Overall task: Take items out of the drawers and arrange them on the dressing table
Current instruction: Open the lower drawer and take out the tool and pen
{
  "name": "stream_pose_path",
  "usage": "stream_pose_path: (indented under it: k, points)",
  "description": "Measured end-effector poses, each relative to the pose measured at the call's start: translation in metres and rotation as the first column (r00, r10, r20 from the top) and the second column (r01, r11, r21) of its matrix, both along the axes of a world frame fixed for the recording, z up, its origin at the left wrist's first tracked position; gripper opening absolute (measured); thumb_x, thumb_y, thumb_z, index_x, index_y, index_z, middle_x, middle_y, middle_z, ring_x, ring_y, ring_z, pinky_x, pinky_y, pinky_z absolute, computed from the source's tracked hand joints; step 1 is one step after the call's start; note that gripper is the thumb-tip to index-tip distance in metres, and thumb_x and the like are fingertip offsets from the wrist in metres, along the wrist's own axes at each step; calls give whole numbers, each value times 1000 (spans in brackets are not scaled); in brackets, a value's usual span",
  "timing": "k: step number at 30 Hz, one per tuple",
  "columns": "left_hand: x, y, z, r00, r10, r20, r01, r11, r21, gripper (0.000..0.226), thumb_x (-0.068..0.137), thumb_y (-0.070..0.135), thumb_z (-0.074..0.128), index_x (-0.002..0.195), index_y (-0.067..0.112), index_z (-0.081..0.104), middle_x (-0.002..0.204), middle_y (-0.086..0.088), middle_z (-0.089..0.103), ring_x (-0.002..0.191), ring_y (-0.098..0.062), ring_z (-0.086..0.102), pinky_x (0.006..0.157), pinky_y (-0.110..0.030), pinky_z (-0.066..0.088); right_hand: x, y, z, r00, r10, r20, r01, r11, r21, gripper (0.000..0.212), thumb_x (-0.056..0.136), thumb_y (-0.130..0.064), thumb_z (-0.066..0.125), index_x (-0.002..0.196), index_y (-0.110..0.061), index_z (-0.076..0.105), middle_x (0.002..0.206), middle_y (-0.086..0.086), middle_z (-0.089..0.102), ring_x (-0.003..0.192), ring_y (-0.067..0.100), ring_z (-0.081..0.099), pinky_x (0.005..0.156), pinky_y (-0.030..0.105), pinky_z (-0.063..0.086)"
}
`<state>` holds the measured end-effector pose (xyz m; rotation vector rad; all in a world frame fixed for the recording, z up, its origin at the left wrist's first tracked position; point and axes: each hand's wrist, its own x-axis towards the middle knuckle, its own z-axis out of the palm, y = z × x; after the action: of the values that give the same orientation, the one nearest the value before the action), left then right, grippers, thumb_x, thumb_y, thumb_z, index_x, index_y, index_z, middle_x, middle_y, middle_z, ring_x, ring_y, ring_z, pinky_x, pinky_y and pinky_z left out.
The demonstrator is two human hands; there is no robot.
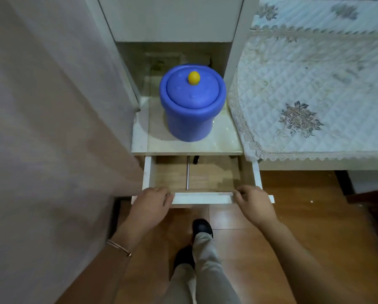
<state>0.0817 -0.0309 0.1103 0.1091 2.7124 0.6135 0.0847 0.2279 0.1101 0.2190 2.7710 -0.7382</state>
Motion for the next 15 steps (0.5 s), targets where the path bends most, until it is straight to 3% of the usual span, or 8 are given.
stream_pose_path:
  k: [4, 9, 15]
  points:
    - [18, -2, -7, 999, 34, -8, -34, 998, 47, 31, 95, 30, 40, 107, 12, 61, 108, -6, 64, 100, -24, 57, 87, -37, 46, 20, -1, -5, 1000, -9, -28, 9, 1000, -1, 22, 88, -19, 51, 87, -4, 67, 84, 15, 65, 83, 30, 57, 74, 36, 45]
    - [51, 3, 1, 998, 29, -62, -31, 999, -33, 24, 95, 27, 38, 93, 13, 58, 88, -5, 66, 77, -21, 57, 64, -29, 34, 52, -3, 3, 999, 41, 35, -43, 996, 77, 26, 88, -24, 49, 80, -5, 64, 85, 12, 65, 81, 28, 57, 68, 34, 42]
    - [93, 8, 2, 1000, 17, 1, -17, 996, -87, 23, 93, 25, 39, 91, 12, 57, 83, -4, 65, 68, -13, 47, 58, -23, 30, 92, -6, 8, 989, 95, 111, -112, 981, 156, 30, 90, -28, 45, 64, -14, 44, 71, -1, 47, 75, 24, 53, 62, 27, 29]
